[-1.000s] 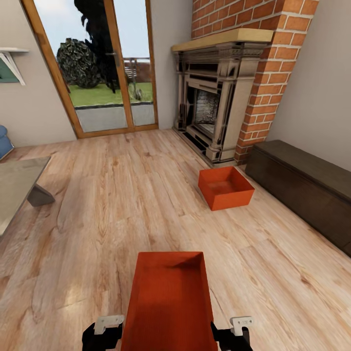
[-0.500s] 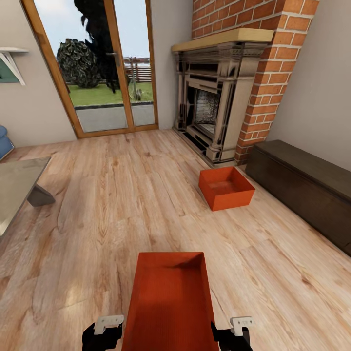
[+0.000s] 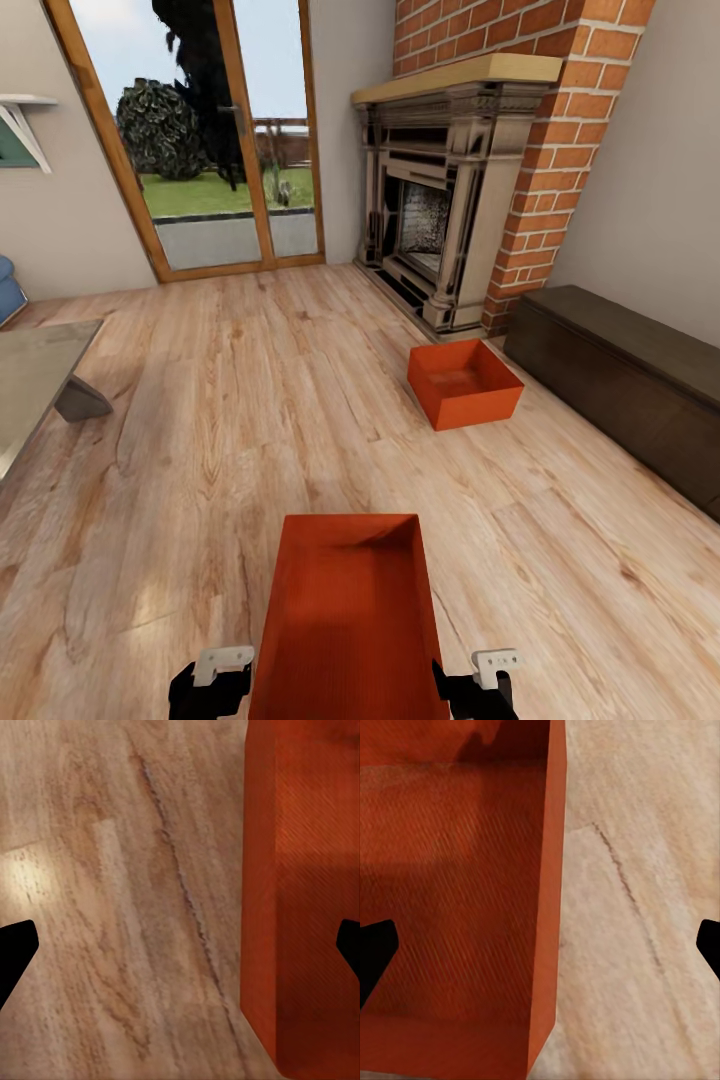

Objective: Move the two storage containers from the living room to the garage. In the garage, place one container on the floor and stack the other container on top of it (either order is fine).

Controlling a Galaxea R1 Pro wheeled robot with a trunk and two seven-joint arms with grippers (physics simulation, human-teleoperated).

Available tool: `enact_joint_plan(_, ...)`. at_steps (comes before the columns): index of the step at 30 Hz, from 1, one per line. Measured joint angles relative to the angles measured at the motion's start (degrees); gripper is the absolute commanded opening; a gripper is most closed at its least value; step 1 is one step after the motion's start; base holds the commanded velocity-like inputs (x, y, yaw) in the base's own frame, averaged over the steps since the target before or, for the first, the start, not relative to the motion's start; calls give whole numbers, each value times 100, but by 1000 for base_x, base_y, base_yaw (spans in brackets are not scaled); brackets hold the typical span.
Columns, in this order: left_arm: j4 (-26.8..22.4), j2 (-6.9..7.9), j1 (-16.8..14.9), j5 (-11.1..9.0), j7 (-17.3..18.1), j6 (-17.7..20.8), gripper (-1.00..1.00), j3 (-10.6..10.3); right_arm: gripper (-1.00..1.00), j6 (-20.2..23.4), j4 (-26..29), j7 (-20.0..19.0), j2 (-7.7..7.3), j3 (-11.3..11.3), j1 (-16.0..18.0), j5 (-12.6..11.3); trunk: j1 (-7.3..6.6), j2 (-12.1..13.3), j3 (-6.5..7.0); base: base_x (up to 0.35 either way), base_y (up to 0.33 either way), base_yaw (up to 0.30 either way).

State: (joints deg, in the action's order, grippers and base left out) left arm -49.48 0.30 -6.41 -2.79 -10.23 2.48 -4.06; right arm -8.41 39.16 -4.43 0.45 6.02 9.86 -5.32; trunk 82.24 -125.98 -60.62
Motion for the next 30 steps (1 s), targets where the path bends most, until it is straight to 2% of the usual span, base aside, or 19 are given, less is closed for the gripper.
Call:
enact_joint_plan(7,0,3,0,0,0,-1,100,0,100,-2,-2,0,0,0,1,0,0,0,0,0,0,0)
enact_joint_plan(13,0,6,0,1,0,4,100,-2,100,-1,-4,0,0,0,-1,0,131,-239,-107,0,0,0)
enact_joint_plan(30,73,1,0,34,81,81,100,-29,100,0,-9,0,0,0,1,0,132,-241,-108,0,0,0)
